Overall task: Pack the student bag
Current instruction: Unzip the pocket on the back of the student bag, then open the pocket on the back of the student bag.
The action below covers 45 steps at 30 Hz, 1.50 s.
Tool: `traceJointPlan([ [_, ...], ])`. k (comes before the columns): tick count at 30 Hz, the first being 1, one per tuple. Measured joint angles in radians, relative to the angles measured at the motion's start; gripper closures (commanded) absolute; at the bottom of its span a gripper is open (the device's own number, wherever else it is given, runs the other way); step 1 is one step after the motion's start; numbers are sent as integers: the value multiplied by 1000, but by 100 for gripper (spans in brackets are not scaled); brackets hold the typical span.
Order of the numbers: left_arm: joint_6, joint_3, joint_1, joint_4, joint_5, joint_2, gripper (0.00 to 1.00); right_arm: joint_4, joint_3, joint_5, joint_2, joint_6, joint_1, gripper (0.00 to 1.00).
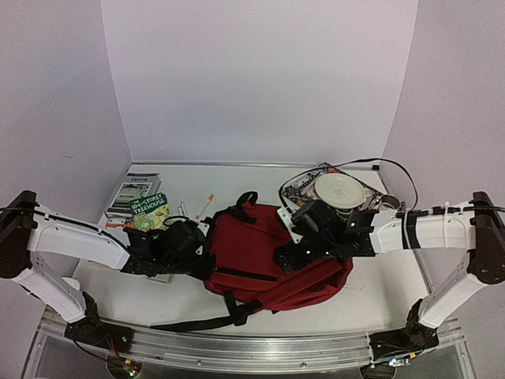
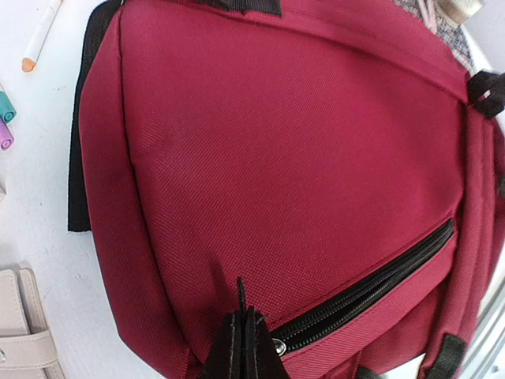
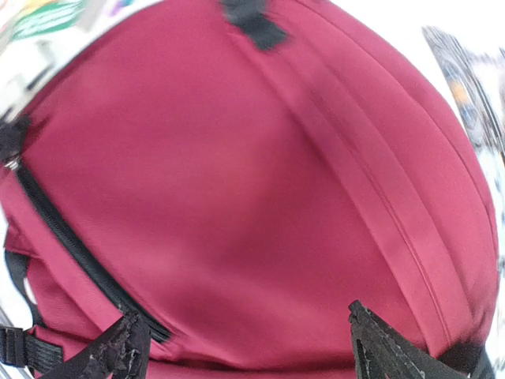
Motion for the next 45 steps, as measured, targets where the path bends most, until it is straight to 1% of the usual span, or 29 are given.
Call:
traceJointPlan([
  [6, -40, -52, 2, 88, 5, -33, 100, 38, 92, -33, 145, -168, 48, 12],
  [13, -47, -67, 2, 125, 5, -34, 100, 36, 141, -55, 258, -284, 72, 12],
  [20, -60, -86, 2, 140, 5, -98, 100, 11, 207, -58, 315, -349, 97, 10],
  [26, -65, -105, 2, 144, 4, -183, 100, 1, 226, -50, 316, -373, 134, 8],
  [31, -69, -123, 2, 148, 6, -236, 100, -2, 238, -27, 316, -384, 156, 9],
  [33, -76, -134, 2, 155, 6, -250, 100, -5, 248, -7, 324, -390, 165, 12],
  [36, -93, -147, 2, 160, 6, -264, 100, -4, 254, 46, 346, -392, 178, 19],
  [41, -120, -165, 3, 174, 13, -274, 100, 32, 236, 166, 363, -401, 205, 35],
  [45, -124, -179, 4, 176, 16, -279, 100, 87, 199, 250, 362, -423, 222, 51],
])
